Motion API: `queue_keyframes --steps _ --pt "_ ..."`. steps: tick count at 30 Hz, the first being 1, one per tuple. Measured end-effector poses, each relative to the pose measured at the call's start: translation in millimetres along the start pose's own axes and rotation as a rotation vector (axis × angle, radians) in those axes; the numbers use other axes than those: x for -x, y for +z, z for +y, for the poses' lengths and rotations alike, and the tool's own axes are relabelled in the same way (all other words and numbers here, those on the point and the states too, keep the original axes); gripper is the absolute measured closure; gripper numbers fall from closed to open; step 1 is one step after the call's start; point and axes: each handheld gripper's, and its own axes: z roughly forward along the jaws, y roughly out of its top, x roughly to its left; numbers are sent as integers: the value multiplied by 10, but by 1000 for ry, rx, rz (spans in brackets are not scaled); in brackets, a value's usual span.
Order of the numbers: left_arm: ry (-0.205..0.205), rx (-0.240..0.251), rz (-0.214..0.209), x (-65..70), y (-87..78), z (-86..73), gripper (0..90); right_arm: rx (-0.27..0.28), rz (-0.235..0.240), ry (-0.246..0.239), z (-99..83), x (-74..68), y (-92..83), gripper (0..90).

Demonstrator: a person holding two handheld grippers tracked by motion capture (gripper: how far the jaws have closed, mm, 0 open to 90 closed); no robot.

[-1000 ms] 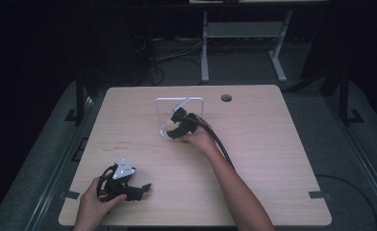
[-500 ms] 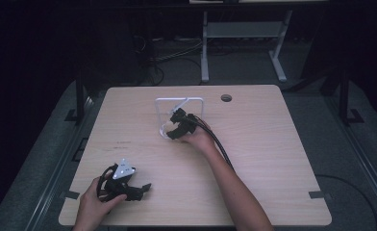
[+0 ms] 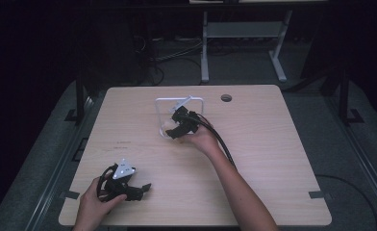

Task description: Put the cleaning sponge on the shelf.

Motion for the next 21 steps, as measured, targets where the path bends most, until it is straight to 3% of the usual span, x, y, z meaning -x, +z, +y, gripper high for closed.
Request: queue_keyframes --steps 8,17,21 --pt "2 -2 1 -2 -1 0 122 23 20 -25 -53 -145 -208 499" --pt "3 -2 0 -2 -1 0 122 6 86 -31 -164 -219 -227 898" --pt "4 -2 1 -3 -2 1 122 -23 98 -31 -227 -242 -152 900"
